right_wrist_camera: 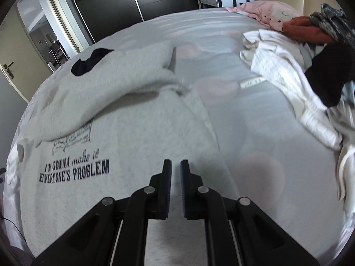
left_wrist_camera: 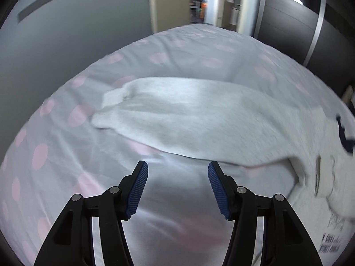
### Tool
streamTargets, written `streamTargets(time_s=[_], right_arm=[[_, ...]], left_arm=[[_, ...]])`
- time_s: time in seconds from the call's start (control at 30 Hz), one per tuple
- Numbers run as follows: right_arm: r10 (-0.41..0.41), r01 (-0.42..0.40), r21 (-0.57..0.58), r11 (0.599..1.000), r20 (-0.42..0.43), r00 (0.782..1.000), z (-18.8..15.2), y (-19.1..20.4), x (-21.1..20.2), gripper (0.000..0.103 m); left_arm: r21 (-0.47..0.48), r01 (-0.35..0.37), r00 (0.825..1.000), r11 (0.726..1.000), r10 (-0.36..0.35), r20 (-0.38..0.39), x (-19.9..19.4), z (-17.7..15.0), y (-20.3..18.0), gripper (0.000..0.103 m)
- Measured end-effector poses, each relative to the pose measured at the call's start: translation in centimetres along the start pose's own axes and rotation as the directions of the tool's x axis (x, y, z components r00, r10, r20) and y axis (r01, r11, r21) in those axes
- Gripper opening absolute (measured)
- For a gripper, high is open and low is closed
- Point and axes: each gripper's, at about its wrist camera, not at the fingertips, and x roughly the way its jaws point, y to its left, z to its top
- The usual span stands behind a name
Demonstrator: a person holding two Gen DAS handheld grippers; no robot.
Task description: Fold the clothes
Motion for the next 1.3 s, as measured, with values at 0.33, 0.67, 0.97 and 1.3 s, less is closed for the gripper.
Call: streamTargets(time_s=[0.33, 0.67, 0.97, 1.3], right_arm=[[-0.073, 0.074, -0.036, 0.997, 0.031, 0.997, -0.4, 1.0, 1.9, 0.010], [-0.087, 0.094, -0.119, 0.988, 0.063, 0.994, -0.5, 2.4, 2.7, 0.012], [-0.093, 0.103, -0.122, 0.987, 0.083, 0.992, -0.2, 2.5, 2.8, 0.012], [-0.062, 0.066, -0.042, 0.997, 0.092, 0.994, 0.6, 0.9, 2.1, 0.012]], left_arm=[[-0.187, -0.018, 0.994, 0.982, -0.004, -0.112, 5.0, 5.3, 9.6, 0.070], [-0.492, 0.079, 0.962, 0.867, -0.195, -0.190, 11.7, 5.6, 13.0, 0.070], [-0.347, 0.038, 0.988, 0.937, -0.086, -0.126, 8.8, 7.5, 9.0, 0.020], [-0.157, 0.147, 0.984, 0.977, -0.128, 0.127, -7.7, 14.2, 0.7, 0.018]])
